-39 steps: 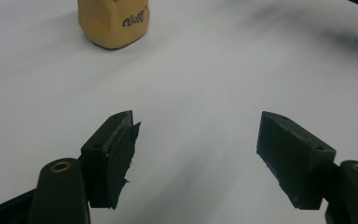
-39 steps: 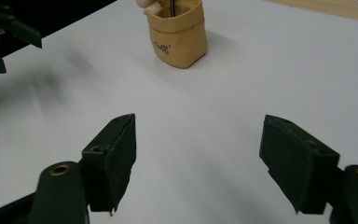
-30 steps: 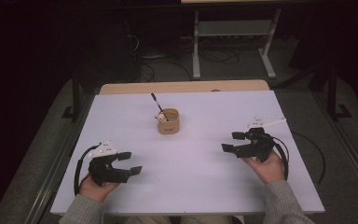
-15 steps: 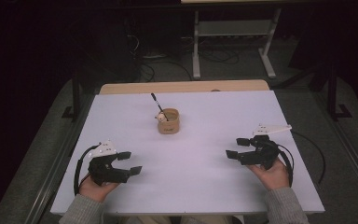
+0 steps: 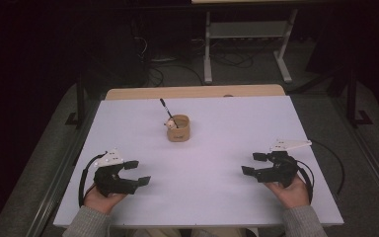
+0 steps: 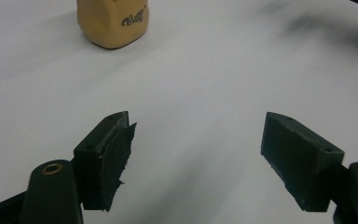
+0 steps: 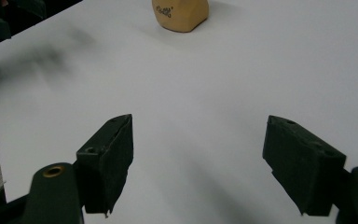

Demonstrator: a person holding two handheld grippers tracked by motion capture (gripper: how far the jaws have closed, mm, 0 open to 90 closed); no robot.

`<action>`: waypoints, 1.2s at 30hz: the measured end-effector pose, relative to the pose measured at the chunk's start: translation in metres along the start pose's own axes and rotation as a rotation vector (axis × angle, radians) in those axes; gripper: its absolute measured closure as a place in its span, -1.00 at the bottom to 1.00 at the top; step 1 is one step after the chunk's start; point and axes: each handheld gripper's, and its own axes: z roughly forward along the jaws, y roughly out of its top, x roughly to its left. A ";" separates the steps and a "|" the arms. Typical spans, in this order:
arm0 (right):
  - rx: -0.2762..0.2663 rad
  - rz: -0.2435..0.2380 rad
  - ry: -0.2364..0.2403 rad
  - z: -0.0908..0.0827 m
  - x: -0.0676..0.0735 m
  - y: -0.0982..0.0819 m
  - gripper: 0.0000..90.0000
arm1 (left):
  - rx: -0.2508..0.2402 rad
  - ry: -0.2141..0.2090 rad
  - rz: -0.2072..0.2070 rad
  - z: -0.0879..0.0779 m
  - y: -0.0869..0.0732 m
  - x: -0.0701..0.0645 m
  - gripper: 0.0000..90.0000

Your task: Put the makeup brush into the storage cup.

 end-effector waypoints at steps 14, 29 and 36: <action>0.004 0.005 -0.022 -0.005 0.002 -0.016 -0.50 | 0.006 -0.005 0.004 0.000 -0.002 -0.001 -0.50; 0.010 -0.012 -0.070 -0.010 0.001 -0.023 -0.59 | 0.024 -0.021 0.007 0.007 -0.007 -0.002 -0.54; 0.003 -0.013 -0.090 -0.015 0.003 -0.024 -0.63 | 0.026 -0.030 0.004 0.008 -0.008 -0.001 -0.56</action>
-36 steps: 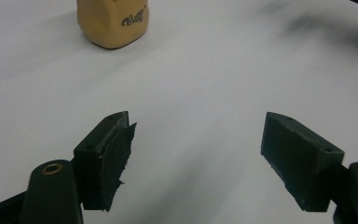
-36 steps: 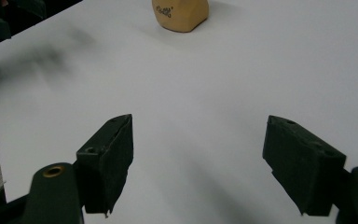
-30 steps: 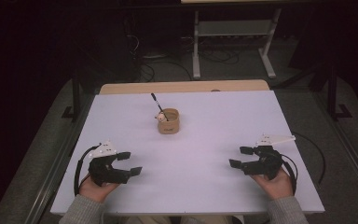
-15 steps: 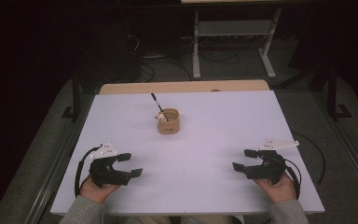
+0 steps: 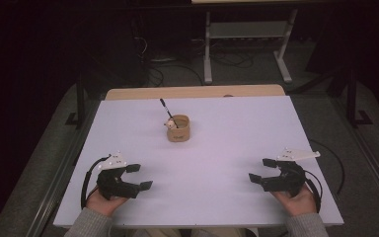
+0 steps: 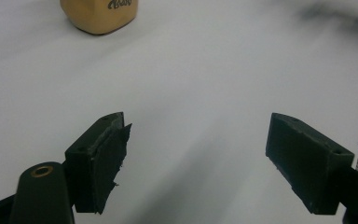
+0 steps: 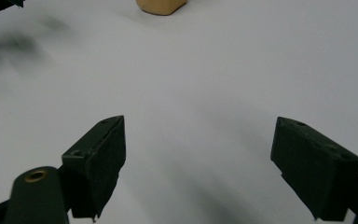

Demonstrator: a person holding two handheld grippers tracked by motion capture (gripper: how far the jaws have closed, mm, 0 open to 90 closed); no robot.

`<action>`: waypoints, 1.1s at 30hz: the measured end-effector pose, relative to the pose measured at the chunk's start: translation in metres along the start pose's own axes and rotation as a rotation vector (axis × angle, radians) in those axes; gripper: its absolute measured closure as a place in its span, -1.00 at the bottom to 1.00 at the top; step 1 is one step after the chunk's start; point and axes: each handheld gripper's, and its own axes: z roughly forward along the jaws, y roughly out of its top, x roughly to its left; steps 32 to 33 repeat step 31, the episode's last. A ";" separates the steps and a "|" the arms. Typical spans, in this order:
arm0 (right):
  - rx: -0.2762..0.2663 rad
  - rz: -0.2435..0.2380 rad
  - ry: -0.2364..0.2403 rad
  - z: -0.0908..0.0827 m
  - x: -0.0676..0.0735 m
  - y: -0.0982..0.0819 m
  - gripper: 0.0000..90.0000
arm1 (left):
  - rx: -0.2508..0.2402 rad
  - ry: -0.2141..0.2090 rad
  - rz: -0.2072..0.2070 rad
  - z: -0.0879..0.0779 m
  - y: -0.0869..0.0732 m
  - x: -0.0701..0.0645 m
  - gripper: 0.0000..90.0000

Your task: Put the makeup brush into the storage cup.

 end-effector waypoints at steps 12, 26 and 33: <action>-0.001 -0.016 -0.037 -0.002 0.005 0.001 -0.70 | 0.002 -0.002 0.001 0.000 0.000 0.000 -0.60; -0.005 -0.030 -0.053 -0.004 0.007 0.003 -0.69 | 0.005 -0.003 -0.006 0.000 -0.001 0.001 -0.63; -0.012 -0.029 -0.057 -0.006 0.008 0.004 -0.69 | 0.006 -0.004 -0.004 0.000 0.000 0.001 -0.63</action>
